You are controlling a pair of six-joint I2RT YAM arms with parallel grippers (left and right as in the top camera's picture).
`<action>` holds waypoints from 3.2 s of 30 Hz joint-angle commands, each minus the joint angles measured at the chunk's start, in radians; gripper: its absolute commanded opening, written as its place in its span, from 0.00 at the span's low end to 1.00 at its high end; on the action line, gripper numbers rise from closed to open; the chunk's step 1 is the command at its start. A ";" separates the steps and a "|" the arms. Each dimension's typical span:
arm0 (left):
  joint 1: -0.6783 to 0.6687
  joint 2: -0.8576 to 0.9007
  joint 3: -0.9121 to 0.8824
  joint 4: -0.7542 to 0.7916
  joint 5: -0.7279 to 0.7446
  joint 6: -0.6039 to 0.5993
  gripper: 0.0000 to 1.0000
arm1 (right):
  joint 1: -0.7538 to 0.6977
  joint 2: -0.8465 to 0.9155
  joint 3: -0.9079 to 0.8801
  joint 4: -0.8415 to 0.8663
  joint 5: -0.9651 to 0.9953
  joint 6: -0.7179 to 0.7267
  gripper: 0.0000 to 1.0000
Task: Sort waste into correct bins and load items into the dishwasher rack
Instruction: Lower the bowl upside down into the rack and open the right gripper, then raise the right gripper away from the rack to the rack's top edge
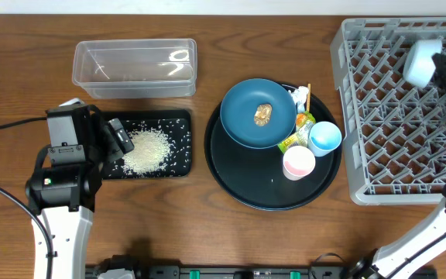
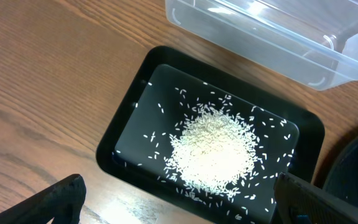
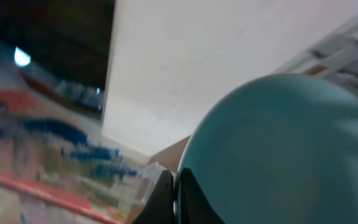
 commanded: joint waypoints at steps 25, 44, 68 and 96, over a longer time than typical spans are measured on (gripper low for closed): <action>0.005 -0.001 0.014 -0.002 -0.012 0.005 0.98 | 0.050 0.010 0.008 -0.206 0.009 -0.121 0.01; 0.005 -0.001 0.014 -0.002 -0.012 0.005 0.98 | -0.023 0.010 0.008 -0.243 -0.043 -0.142 0.03; 0.005 -0.001 0.014 -0.002 -0.012 0.005 0.98 | -0.083 -0.027 0.178 0.461 -0.129 0.593 0.99; 0.005 -0.001 0.014 -0.002 -0.012 0.005 0.98 | 0.509 -0.164 0.828 -0.015 0.022 0.235 0.99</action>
